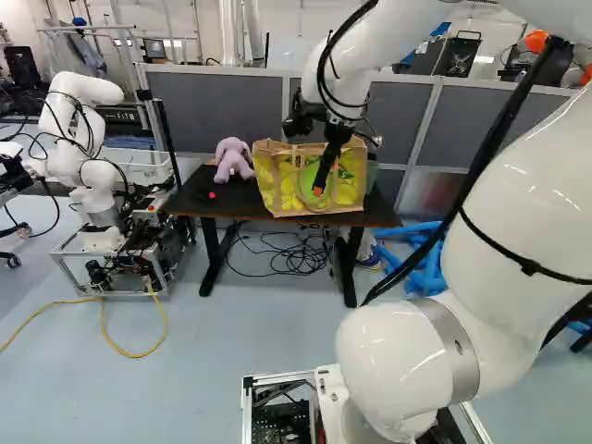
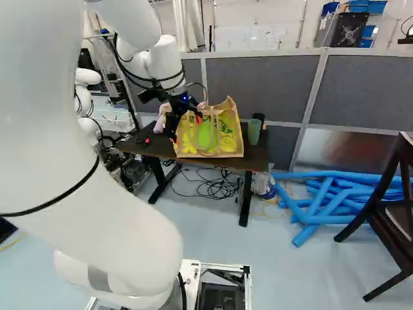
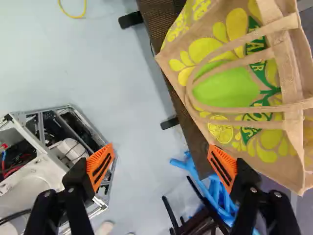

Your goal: Pick up the bag on the ground and place it on the table

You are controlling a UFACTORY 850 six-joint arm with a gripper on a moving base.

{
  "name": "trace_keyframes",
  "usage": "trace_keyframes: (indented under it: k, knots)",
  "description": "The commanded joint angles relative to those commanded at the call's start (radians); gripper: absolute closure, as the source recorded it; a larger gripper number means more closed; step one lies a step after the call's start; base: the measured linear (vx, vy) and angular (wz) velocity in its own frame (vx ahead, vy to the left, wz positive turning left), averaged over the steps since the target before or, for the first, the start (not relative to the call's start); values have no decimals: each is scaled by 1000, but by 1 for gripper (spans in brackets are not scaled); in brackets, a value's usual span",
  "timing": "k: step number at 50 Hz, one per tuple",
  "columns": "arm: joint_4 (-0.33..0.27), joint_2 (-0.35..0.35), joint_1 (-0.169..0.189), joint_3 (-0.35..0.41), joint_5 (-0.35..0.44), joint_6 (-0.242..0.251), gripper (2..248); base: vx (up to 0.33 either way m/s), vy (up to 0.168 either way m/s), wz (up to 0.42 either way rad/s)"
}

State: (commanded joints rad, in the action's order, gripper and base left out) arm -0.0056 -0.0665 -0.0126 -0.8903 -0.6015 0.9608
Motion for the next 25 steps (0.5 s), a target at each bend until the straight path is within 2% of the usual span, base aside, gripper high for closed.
trace_keyframes:
  k: [25]
  knots:
    - [1,-48,3,182,333,-217,3,0,0,0]
